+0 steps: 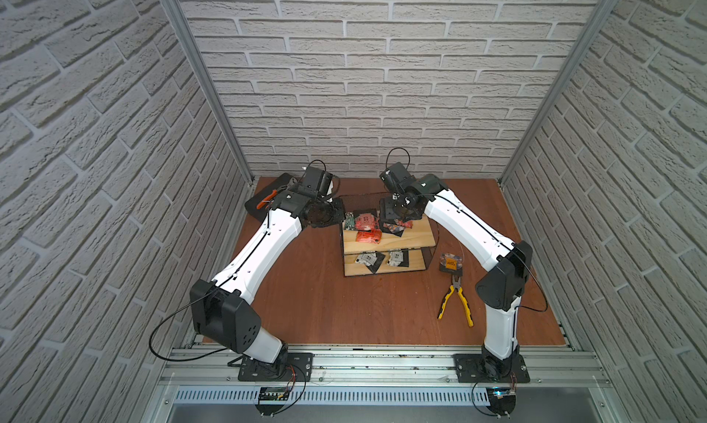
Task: Remove the tea bags from the shelf
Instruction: Pick up the tea bag from the shelf.
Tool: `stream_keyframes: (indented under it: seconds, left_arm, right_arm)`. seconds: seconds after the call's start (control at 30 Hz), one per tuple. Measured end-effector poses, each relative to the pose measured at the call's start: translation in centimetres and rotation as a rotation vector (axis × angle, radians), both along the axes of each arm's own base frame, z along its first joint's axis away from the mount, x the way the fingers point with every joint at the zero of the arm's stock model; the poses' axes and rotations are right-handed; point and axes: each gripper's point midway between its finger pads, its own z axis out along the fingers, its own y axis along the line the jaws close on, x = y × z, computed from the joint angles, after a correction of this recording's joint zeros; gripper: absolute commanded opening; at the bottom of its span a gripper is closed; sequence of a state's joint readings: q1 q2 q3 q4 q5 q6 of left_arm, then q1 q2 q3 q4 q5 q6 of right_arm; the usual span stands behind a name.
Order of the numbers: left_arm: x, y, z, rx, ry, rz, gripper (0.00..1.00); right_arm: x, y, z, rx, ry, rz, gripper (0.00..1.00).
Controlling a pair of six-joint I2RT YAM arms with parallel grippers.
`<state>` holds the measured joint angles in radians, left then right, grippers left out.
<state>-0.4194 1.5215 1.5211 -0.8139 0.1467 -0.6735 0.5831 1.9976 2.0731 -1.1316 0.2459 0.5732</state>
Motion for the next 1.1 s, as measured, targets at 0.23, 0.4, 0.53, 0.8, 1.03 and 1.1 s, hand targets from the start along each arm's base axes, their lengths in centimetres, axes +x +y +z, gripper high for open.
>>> stream_keyframes:
  seconds: [0.23,0.4,0.53,0.8,1.03,1.1]
  left_arm:
    - [0.0,-0.1,0.0,0.001,0.001,-0.002,0.25]
    - [0.0,-0.1,0.0,0.001,0.001,-0.002,0.25]
    - [-0.1,-0.1,0.0,0.001,0.001,-0.002,0.25]
    - [-0.1,-0.1,0.0,0.001,0.001,-0.003,0.25]
    - [-0.2,-0.2,0.0,0.002,0.001,-0.007,0.25]
    - [-0.2,-0.3,0.0,0.002,0.001,-0.008,0.25]
  right_arm:
    - [0.5,-0.1,-1.9,0.002,0.043,-0.025,0.7]
    - [0.8,-0.2,-2.0,0.035,0.046,-0.045,0.59]
    - [0.9,-0.2,-1.9,0.055,0.033,-0.057,0.54]
    - [0.5,-0.2,-1.5,0.077,0.026,-0.068,0.48]
    - [0.1,-0.5,-0.9,0.077,0.023,-0.069,0.29]
    - [0.0,-0.7,-0.7,0.076,0.021,-0.07,0.24]
